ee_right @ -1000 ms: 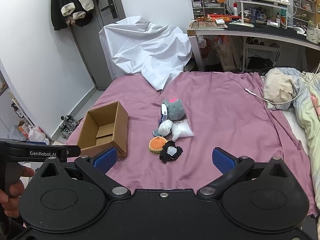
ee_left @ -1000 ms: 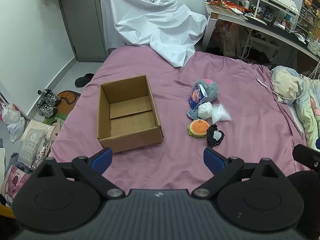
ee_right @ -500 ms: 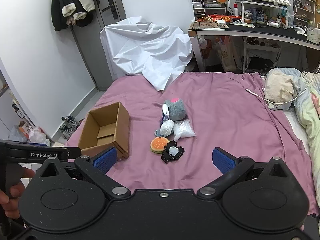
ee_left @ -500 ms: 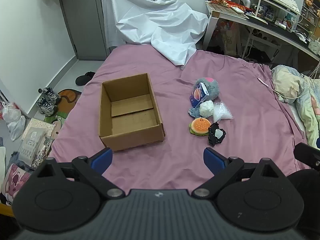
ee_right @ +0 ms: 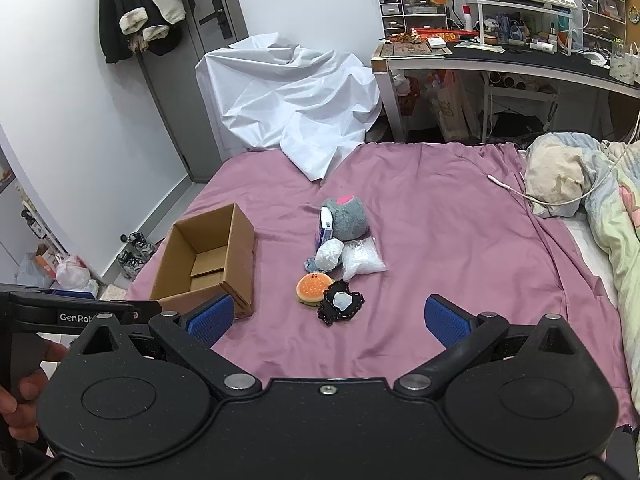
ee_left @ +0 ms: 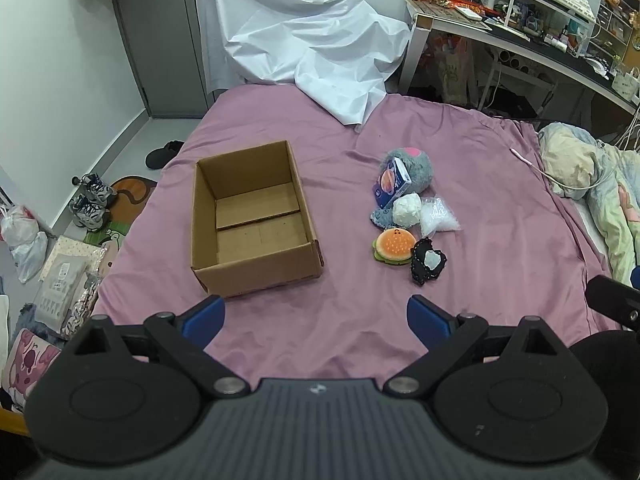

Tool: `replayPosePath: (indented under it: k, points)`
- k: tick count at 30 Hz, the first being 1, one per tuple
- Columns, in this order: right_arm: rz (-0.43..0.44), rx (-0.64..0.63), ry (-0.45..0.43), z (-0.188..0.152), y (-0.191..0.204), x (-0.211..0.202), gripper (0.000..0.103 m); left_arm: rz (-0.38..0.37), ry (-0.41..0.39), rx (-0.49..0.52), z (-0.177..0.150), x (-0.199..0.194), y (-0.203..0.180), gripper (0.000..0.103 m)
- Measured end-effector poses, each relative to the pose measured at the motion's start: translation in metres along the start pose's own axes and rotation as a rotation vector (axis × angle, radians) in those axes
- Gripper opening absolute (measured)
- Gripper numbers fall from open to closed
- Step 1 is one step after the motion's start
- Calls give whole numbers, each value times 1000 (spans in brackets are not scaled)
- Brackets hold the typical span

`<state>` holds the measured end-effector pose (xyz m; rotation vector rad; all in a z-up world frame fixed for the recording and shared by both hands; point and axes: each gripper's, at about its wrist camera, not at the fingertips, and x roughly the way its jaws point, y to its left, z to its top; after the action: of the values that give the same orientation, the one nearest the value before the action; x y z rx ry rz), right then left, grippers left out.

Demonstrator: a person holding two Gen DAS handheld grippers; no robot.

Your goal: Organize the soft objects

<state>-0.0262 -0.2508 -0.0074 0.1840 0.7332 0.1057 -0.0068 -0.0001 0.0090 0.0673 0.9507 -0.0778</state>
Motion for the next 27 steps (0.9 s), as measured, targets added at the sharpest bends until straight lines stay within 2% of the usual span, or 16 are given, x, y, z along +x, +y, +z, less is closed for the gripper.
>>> replayPosePath:
  k: [17, 22, 27]
  points:
    - [8, 12, 15, -7, -7, 12, 102, 3, 2, -2, 4, 13, 3, 97]
    - [56, 80, 39, -6, -14, 21, 102, -15, -5, -1, 6, 19, 1, 97]
    - [39, 69, 21, -7, -13, 30, 102, -47, -7, 14, 9, 29, -4, 97]
